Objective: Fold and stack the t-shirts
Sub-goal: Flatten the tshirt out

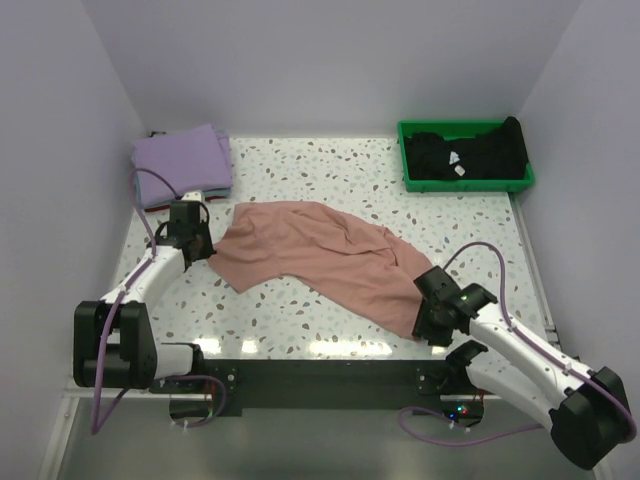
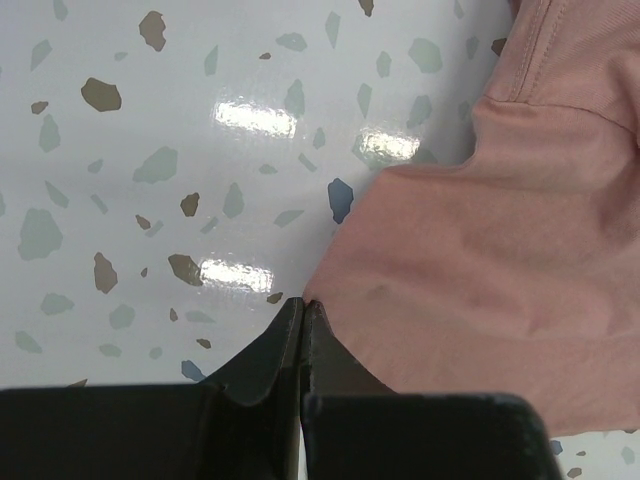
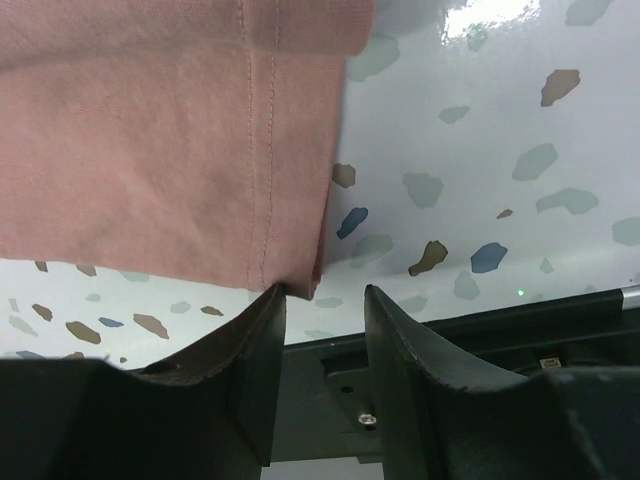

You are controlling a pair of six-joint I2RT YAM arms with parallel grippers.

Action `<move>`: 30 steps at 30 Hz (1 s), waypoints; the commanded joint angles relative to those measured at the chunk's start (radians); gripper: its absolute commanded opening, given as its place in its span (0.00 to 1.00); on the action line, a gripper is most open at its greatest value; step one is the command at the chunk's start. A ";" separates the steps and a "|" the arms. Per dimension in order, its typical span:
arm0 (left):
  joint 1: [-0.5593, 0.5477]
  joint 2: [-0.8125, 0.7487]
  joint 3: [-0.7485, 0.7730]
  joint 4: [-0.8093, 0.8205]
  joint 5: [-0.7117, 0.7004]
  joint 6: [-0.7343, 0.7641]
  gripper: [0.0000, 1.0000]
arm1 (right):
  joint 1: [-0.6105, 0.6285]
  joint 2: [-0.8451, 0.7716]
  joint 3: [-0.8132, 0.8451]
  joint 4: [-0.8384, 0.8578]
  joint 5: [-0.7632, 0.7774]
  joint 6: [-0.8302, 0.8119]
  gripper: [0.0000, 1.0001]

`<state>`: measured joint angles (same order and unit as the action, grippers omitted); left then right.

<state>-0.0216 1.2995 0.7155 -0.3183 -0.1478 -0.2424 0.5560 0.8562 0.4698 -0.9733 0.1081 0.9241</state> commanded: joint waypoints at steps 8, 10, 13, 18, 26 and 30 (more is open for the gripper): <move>0.008 0.007 0.021 0.039 0.016 0.012 0.00 | 0.005 0.017 -0.043 0.097 0.008 0.044 0.39; 0.008 0.007 0.019 0.041 0.016 0.015 0.00 | 0.004 0.027 -0.051 0.093 0.010 0.045 0.38; 0.008 0.006 0.022 0.039 0.014 0.015 0.00 | 0.005 0.029 -0.054 0.073 0.010 0.047 0.36; 0.006 0.006 0.022 0.039 0.016 0.015 0.00 | 0.005 0.007 -0.065 0.074 0.005 0.048 0.27; 0.008 0.006 0.022 0.038 0.017 0.015 0.00 | 0.004 0.010 -0.066 0.101 -0.008 0.033 0.08; 0.008 0.007 0.024 0.038 0.019 0.017 0.00 | 0.005 0.012 -0.063 0.099 -0.007 0.030 0.00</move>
<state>-0.0216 1.3052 0.7155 -0.3145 -0.1371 -0.2424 0.5560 0.8677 0.4210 -0.8825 0.0898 0.9527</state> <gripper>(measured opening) 0.020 0.015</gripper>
